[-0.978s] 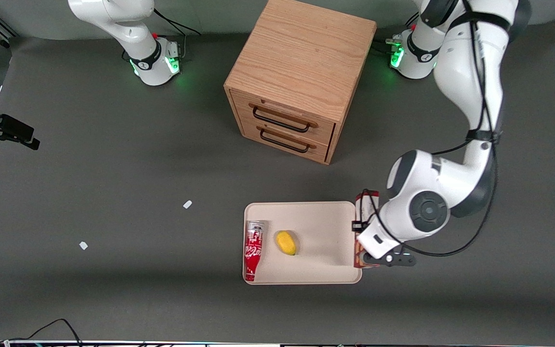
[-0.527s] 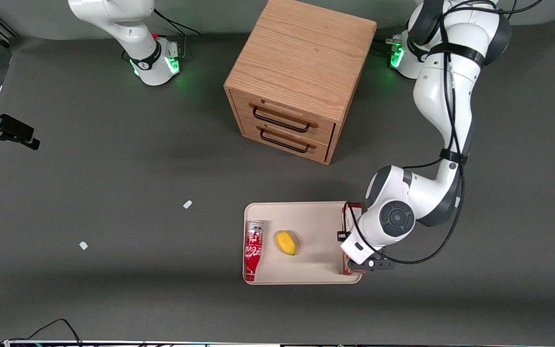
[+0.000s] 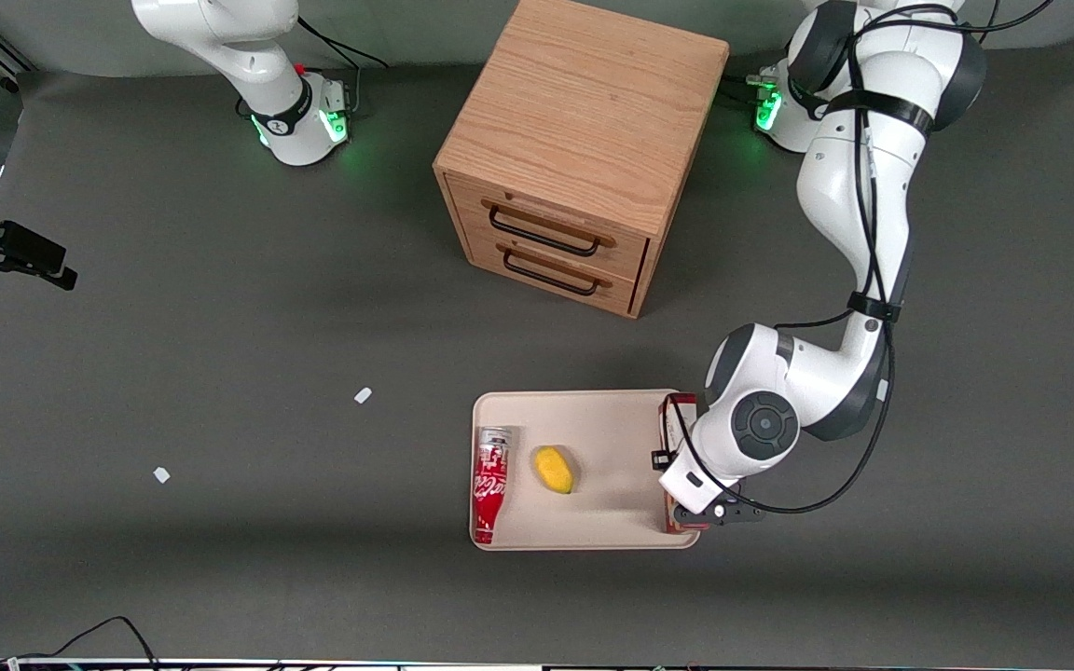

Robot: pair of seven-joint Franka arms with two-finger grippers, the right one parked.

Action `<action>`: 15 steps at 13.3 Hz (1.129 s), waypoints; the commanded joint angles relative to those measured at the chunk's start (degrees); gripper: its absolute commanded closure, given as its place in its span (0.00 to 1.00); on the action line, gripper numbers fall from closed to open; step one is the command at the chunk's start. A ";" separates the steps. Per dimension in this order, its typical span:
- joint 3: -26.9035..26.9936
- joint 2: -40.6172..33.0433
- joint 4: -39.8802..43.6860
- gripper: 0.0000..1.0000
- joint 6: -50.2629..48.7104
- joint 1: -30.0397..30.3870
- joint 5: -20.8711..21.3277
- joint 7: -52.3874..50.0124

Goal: Place red cookie box on tray
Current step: 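Lower the cookie box onto the tray's rim area and open the left gripper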

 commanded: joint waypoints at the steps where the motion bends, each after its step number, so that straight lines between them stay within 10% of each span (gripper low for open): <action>1: 0.80 0.43 0.65 0.00 2.49 -1.36 2.10 -1.78; 9: 0.71 -3.50 -0.75 0.00 1.79 -0.74 -0.53 -1.96; 15: 0.62 -24.05 -13.66 0.00 -6.35 6.80 -4.23 -0.99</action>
